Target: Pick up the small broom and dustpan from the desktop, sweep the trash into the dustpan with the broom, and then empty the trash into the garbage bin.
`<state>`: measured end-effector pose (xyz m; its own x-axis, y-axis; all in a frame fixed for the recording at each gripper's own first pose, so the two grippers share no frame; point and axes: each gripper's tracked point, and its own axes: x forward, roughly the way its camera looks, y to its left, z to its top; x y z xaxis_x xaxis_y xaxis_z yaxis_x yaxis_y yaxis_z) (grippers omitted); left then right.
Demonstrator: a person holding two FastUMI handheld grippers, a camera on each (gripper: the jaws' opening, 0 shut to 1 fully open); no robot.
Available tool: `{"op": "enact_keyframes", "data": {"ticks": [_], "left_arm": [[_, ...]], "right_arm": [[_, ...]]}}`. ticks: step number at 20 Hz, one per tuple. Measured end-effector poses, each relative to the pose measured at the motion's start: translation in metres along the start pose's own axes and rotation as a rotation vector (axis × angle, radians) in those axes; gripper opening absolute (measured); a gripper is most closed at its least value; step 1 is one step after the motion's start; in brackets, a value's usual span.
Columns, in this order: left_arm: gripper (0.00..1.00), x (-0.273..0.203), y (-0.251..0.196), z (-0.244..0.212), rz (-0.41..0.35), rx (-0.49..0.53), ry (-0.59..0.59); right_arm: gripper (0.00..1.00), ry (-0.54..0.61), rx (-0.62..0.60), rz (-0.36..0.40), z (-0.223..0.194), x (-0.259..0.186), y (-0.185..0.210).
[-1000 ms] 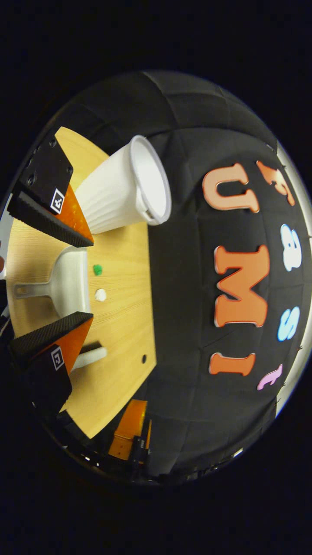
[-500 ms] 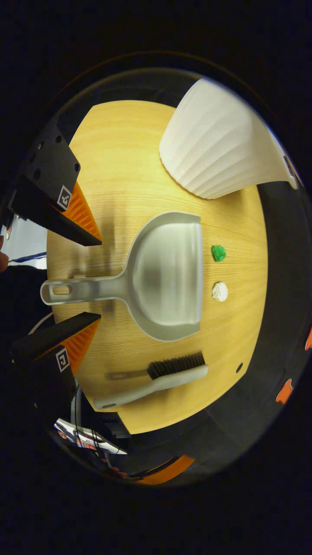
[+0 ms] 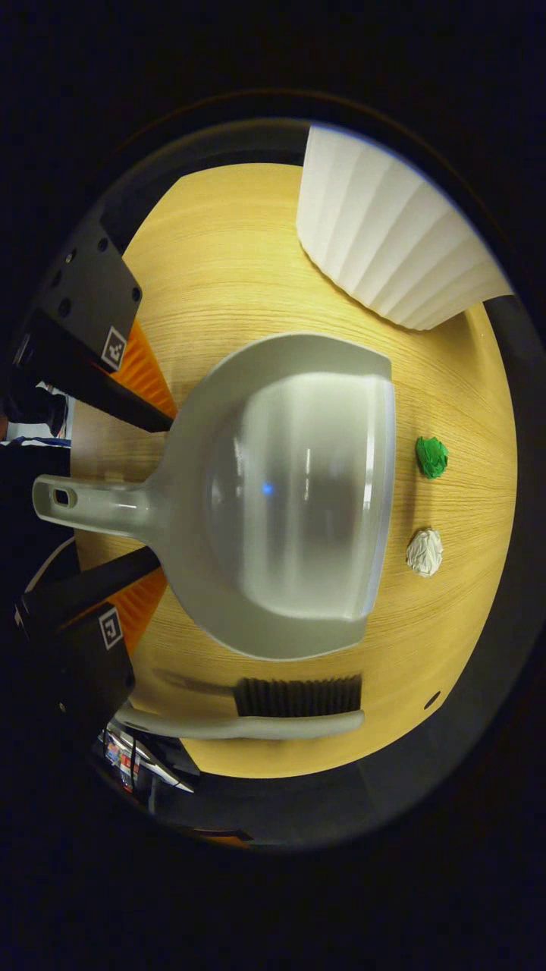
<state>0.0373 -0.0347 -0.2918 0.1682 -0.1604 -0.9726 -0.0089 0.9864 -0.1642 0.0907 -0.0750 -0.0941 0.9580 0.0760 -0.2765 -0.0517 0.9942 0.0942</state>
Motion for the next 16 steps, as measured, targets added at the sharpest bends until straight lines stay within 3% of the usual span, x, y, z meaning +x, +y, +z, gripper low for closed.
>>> {"op": "enact_keyframes", "data": {"ticks": [1, 2, 4, 5, 6, 8, 9, 10, 16], "left_arm": [[0.91, 0.001, -0.001, 0.0, -0.006, -0.013, 0.008], [0.73, 0.001, -0.004, -0.002, -0.02, -0.029, 0.018], [0.54, -0.001, -0.009, -0.003, -0.033, -0.047, 0.032], [0.54, -0.001, -0.013, -0.005, -0.05, -0.042, 0.033], [0.4, -0.004, -0.013, -0.003, -0.053, -0.029, 0.027], [0.35, -0.001, -0.007, 0.001, -0.04, -0.011, -0.006], [0.34, 0.001, -0.005, 0.006, -0.039, -0.009, -0.039], [0.31, 0.002, -0.004, 0.011, -0.038, -0.004, -0.07], [0.3, 0.002, 0.002, 0.026, -0.083, 0.043, -0.18]], "right_arm": [[0.94, 0.015, -0.001, 0.009, -0.003, 0.002, 0.003], [0.95, 0.032, 0.003, 0.021, -0.006, 0.003, 0.006], [0.95, 0.068, 0.006, 0.034, -0.013, 0.007, 0.011], [0.95, 0.089, 0.003, 0.039, -0.018, 0.009, 0.013], [0.95, 0.117, -0.006, 0.047, -0.023, 0.011, 0.015], [0.95, 0.171, -0.025, 0.061, -0.034, 0.015, 0.019], [1.0, 0.201, -0.024, 0.075, -0.039, 0.016, 0.022], [0.95, 0.232, -0.015, 0.085, -0.045, 0.018, 0.024], [0.95, 0.496, -0.059, 0.103, -0.11, 0.032, 0.038]]}}
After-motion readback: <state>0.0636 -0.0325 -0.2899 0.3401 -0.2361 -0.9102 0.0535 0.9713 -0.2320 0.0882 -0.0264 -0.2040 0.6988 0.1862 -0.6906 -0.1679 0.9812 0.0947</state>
